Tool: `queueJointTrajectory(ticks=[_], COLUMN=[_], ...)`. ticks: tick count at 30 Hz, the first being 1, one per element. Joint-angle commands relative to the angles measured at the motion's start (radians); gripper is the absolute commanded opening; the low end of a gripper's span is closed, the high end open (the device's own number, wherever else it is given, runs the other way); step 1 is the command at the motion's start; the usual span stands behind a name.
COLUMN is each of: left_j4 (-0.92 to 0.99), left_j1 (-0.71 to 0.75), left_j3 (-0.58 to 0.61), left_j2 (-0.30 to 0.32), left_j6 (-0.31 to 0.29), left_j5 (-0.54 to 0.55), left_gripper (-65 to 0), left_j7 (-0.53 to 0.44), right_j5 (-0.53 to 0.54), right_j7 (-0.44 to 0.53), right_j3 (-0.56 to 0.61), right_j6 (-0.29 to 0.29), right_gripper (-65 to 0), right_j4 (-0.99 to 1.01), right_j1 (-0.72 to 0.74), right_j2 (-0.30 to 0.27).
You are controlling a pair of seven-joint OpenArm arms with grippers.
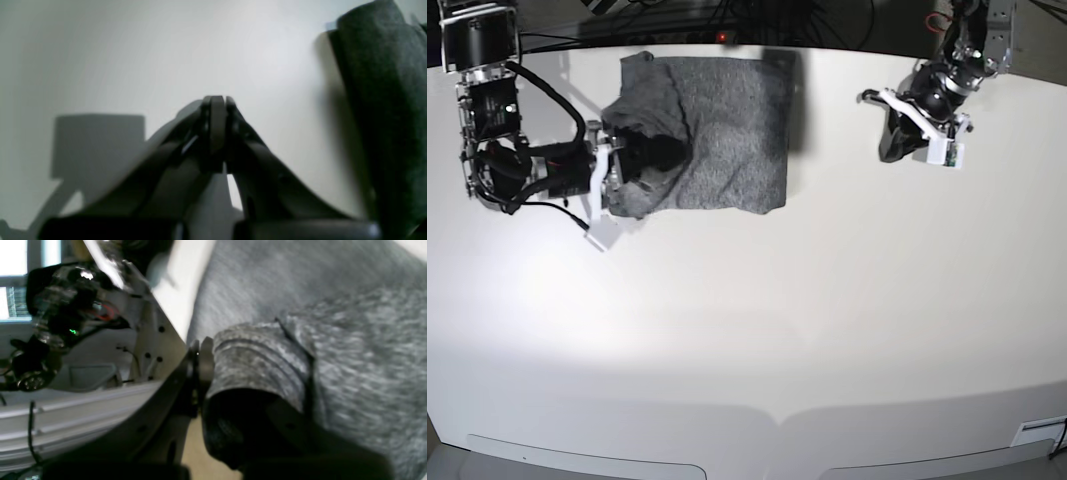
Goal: Fold the T-shirt properly
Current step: 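Fold the grasped end over the shirt toward the left gripper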
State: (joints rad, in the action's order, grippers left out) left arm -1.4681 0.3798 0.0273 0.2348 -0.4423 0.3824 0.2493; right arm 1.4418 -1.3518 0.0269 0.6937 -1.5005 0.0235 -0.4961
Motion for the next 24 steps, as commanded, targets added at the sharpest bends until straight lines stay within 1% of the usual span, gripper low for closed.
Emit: queueJointTrajectory(ticks=[1,5,9,11,16,18,20,24], left_j4=[0.01,0.01,0.01,0.01,0.01,0.01,0.01,0.01], left_j1=[0.019,0.019,0.019,0.019,0.019,0.019,0.016,0.016], left_j3=[0.01,0.01,0.021,0.021,0.021,0.021,0.02,0.02], left_j2=[-0.011,-0.047,-0.063,-0.067,-0.066,-0.066,-0.065,-0.066], left_j6=[0.007,0.006,0.007,0.007,0.007,0.007,0.007,0.008], left_j5=[-0.042,-0.044,-0.097,-0.107,-0.106,-0.106,-0.109,-0.179], left_gripper=[-65.0,-65.0,-65.0,-65.0,-65.0,-65.0,-65.0,-65.0], left_j7=[0.127,0.147,0.147,0.147,0.139,0.139,0.133,0.08], right_j5=[0.028,0.021,0.011,-0.04,-0.214,-0.22,-0.22,-0.259], right_j7=[0.013,0.007,0.003,0.002,0.002,0.002,0.002,0.002], right_j3=[-0.008,-0.008,-0.006,-0.006,-0.004,0.018,0.064,0.174], right_j6=[0.004,0.004,0.004,0.004,0.004,0.004,0.004,0.004], right_gripper=[-65.0,-65.0,-65.0,-65.0,-65.0,-65.0,-65.0,-65.0], right_j4=[-0.022,-0.024,-0.024,-0.023,-0.023,-0.023,-0.023,-0.023], right_j1=[0.032,0.072,0.1,0.109,0.109,0.109,0.109,0.11], right_j2=[0.008,0.112,0.206,0.249,0.355,0.369,0.369,0.369])
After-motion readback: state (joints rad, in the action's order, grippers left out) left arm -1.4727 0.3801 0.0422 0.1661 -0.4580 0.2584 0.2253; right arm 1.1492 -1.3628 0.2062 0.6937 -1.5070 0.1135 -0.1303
